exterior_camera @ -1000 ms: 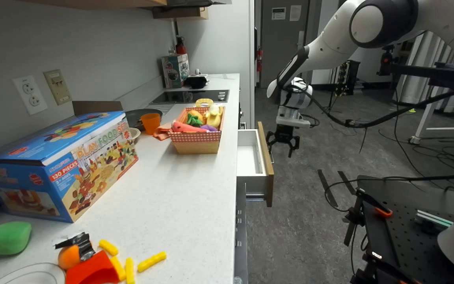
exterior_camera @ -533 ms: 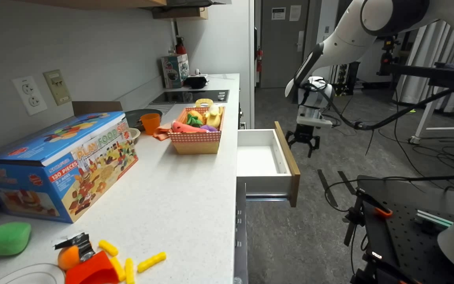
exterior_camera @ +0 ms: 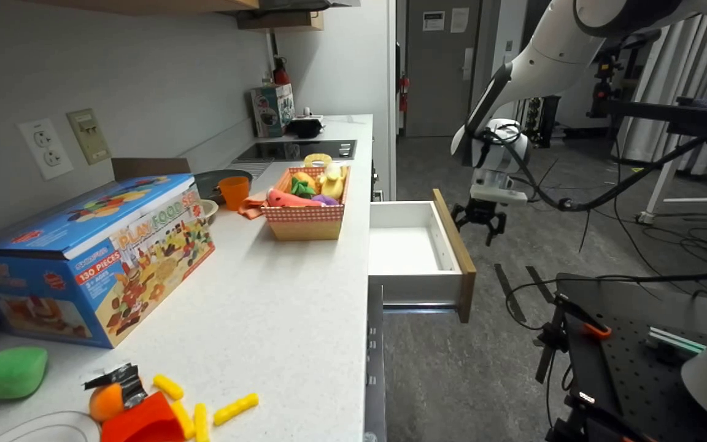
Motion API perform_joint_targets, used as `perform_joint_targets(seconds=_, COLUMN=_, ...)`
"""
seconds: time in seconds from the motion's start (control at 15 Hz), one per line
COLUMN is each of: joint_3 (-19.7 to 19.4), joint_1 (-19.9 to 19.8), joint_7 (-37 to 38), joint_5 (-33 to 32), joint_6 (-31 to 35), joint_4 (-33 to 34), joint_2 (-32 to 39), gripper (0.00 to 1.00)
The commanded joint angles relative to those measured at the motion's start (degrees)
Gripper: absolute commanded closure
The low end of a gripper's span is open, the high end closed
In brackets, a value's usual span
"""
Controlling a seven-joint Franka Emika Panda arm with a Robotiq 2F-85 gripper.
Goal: Open the drawer and put some of the plush toys from the basket in the drawer and close it
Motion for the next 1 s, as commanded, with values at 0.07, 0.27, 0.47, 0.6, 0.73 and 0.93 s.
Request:
perform_joint_targets(seconds=0.07, joint_3=-0.84, joint_1=3.65, joint_7=1.20, joint_5=-2.13, joint_6=8.19, joint_4=-8.33, joint_2=-4.93, gripper=0.00)
perform_joint_targets(seconds=0.27, joint_3=1.00, joint_1=2.79, joint_7=-1.85, joint_5=-1.33, joint_6=12.47, joint_4=-9.42, joint_2=-5.34, gripper=0.00)
perform_joint_targets(seconds=0.47, joint_3=6.49, joint_1=-1.39, joint_7=-8.59, joint_5=1.62, joint_6=13.92, joint_4=-9.68, joint_2=-6.15, gripper=0.00)
perform_joint_targets(seconds=0.6, joint_3=12.15, joint_1=-5.85, joint_7=-13.36, joint_5=5.20, joint_6=15.34, joint_4=-9.74, joint_2=-6.72, gripper=0.00)
perform_joint_targets(seconds=0.73, joint_3=9.00, joint_1=-3.59, joint_7=-9.14, joint_5=2.22, joint_6=14.54, joint_4=-6.98, joint_2=-3.59, gripper=0.00)
perform_joint_targets(seconds=0.93, joint_3=10.55, joint_1=-4.27, joint_7=-10.78, joint_5=3.33, joint_6=14.44, joint_4=-8.09, joint_2=-5.12, gripper=0.00)
